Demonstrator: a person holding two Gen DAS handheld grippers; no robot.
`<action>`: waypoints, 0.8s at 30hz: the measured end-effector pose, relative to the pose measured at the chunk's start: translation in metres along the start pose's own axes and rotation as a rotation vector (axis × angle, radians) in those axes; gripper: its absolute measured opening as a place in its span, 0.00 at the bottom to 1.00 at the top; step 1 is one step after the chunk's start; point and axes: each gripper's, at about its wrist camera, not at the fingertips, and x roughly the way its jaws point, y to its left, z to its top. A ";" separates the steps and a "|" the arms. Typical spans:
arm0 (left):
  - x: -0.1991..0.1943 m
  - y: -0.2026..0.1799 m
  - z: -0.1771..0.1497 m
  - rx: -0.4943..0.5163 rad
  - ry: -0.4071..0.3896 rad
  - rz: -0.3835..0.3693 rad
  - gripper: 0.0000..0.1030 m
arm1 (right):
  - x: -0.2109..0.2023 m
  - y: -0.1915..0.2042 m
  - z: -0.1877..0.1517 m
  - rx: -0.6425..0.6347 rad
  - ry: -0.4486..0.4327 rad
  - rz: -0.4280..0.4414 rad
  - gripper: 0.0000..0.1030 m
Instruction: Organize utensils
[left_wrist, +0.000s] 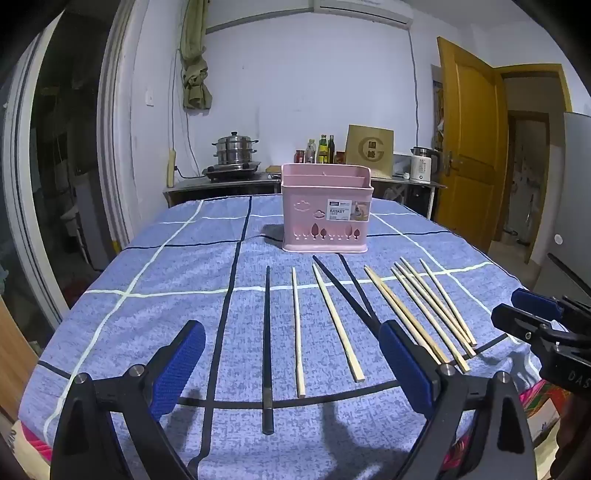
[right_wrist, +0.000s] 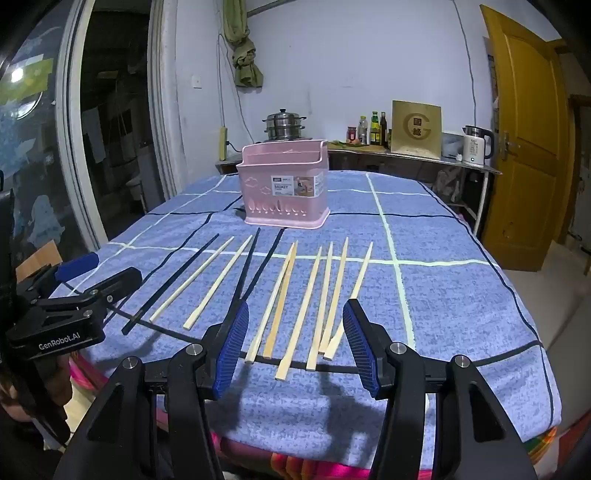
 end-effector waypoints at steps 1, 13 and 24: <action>0.000 0.000 0.000 0.002 0.001 0.001 0.93 | -0.001 0.000 0.000 -0.003 -0.019 0.003 0.52; -0.003 -0.003 0.005 0.003 0.009 0.002 0.93 | -0.001 0.000 -0.002 -0.006 -0.011 0.003 0.52; -0.009 -0.003 0.002 -0.004 -0.011 -0.004 0.93 | -0.001 0.001 -0.001 -0.005 -0.009 0.004 0.53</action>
